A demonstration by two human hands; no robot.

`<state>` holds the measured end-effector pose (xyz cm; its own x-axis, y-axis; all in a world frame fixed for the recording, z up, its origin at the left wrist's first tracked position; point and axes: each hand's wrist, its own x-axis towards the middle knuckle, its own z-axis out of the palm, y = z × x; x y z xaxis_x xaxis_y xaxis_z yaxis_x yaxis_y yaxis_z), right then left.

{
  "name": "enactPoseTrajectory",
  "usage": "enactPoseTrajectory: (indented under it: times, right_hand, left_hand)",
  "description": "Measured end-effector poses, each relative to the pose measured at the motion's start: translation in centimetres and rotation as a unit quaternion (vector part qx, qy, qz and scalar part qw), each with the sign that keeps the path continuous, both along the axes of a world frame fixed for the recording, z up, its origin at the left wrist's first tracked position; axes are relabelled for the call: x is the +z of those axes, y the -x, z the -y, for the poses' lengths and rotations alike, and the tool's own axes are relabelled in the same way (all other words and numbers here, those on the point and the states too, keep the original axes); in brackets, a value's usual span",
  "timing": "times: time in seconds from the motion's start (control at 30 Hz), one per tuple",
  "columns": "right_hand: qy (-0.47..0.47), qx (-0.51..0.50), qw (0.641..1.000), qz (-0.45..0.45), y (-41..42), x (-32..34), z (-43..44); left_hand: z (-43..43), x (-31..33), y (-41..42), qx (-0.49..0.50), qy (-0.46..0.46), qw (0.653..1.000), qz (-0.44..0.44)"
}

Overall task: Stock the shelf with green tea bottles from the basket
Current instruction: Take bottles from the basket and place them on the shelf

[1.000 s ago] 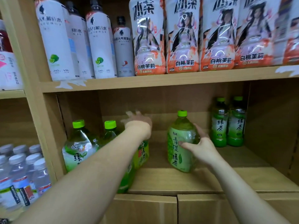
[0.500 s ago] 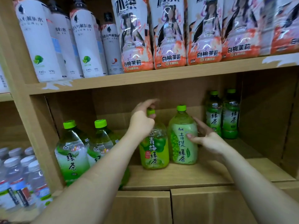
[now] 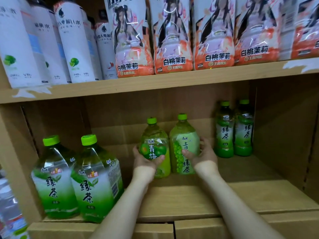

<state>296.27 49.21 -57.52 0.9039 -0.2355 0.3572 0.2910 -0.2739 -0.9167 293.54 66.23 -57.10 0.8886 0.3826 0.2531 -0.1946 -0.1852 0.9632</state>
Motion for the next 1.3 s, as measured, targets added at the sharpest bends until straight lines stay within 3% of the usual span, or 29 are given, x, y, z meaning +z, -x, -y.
enactPoseTrajectory:
  times: [0.13, 0.27, 0.43, 0.63, 0.7, 0.83, 0.9, 0.97, 1.07, 1.2, 1.3]
  right_hand:
    - [0.045, -0.028, 0.999, -0.009, -3.0, 0.5, -1.0]
    - [0.078, -0.068, 0.995, -0.009, -5.4, 0.6, -1.7]
    - [0.003, -0.080, 0.997, -0.003, -6.9, -0.3, -2.0]
    - [0.000, -0.060, 0.998, 0.035, -6.5, -1.1, -1.9]
    - [0.017, -0.032, 0.999, 0.009, -6.0, -1.0, -1.6]
    - [-0.070, 0.072, 0.988, -0.118, -3.0, 1.6, -0.7]
    - [-0.086, 0.072, 0.985, -0.129, -0.5, 3.1, -0.5]
    - [-0.137, 0.098, 0.981, -0.094, 2.8, 4.3, -1.1]
    - [-0.180, 0.227, 0.955, -0.070, 7.8, 4.9, -3.4]
    - [0.014, 0.361, 0.931, -0.052, 11.9, 4.0, -8.2]
    - [0.085, 0.398, 0.913, -0.040, 12.6, 2.8, -12.2]
  left_hand:
    - [0.1, -0.6, -4.1, 0.033, 0.003, 0.999, 0.008]
    - [0.3, -1.4, -6.4, 0.098, -0.070, 0.992, 0.020]
    - [0.1, -2.0, -6.8, 0.152, -0.136, 0.978, 0.034]
    - [0.7, -1.2, -5.5, 0.142, -0.181, 0.973, 0.013]
    - [1.2, -0.9, -5.0, 0.118, -0.197, 0.973, -0.017]
    - [1.8, 0.6, -1.5, 0.023, -0.246, 0.964, -0.095]
    - [1.2, 1.5, 2.0, 0.015, -0.255, 0.966, -0.042]
    - [0.5, 2.5, 6.5, 0.016, -0.251, 0.965, 0.078]
    - [-1.7, 4.0, 12.3, 0.030, -0.227, 0.946, 0.228]
    - [-6.9, 5.8, 15.9, 0.187, -0.290, 0.882, 0.322]
    - [-11.2, 5.7, 16.0, 0.303, -0.313, 0.859, 0.268]
